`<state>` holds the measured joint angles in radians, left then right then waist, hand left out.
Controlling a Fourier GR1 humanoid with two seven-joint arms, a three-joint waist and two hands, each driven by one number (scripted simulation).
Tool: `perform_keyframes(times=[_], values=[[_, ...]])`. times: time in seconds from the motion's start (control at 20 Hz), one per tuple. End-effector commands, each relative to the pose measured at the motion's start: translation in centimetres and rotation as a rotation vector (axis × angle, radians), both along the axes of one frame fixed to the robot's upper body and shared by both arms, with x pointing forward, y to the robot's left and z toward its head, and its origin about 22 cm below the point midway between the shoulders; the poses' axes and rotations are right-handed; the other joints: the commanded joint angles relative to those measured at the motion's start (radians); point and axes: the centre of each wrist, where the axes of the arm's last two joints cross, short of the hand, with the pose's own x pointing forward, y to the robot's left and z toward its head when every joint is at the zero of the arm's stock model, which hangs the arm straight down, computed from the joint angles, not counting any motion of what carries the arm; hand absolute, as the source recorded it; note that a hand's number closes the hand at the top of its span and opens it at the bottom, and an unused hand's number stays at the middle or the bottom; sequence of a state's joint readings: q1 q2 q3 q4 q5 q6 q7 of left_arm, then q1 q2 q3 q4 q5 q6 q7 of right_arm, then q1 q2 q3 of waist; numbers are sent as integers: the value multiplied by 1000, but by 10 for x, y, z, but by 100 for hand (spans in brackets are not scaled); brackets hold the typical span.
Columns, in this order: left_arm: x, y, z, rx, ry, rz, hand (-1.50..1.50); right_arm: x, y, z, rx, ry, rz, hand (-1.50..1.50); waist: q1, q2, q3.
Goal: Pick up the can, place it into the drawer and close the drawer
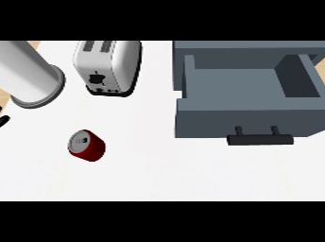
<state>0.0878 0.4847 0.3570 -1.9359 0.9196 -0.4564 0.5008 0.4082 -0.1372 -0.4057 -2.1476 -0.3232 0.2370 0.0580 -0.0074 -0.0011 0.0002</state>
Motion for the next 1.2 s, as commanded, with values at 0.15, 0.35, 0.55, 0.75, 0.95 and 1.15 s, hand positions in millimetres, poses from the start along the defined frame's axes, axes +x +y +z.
perform_keyframes(times=[0.15, 0.35, 0.55, 0.75, 0.95, 1.15], values=[[22, -23, -4, -48, 72, -10, -150, -13, -21, 14, 0, -27, 2, -150, -2, 0, 0], [24, -43, -14, -34, 94, -11, -150, -1, -24, 8, 0, -6, -4, -150, 4, 1, 0], [42, -48, -60, -22, 97, -2, -150, -10, -10, -9, 8, -7, 10, -150, 1, 2, 0], [49, -49, -73, 18, 94, 9, -150, -33, -19, 6, 4, 2, -7, -150, 0, 1, 0], [36, -45, -105, 19, 117, 17, -150, -30, -27, 11, -11, -16, 11, -150, 2, 0, 0], [44, -55, -121, 45, 120, 65, -150, -32, -23, -4, -2, 12, 36, -150, 1, 1, 0]])
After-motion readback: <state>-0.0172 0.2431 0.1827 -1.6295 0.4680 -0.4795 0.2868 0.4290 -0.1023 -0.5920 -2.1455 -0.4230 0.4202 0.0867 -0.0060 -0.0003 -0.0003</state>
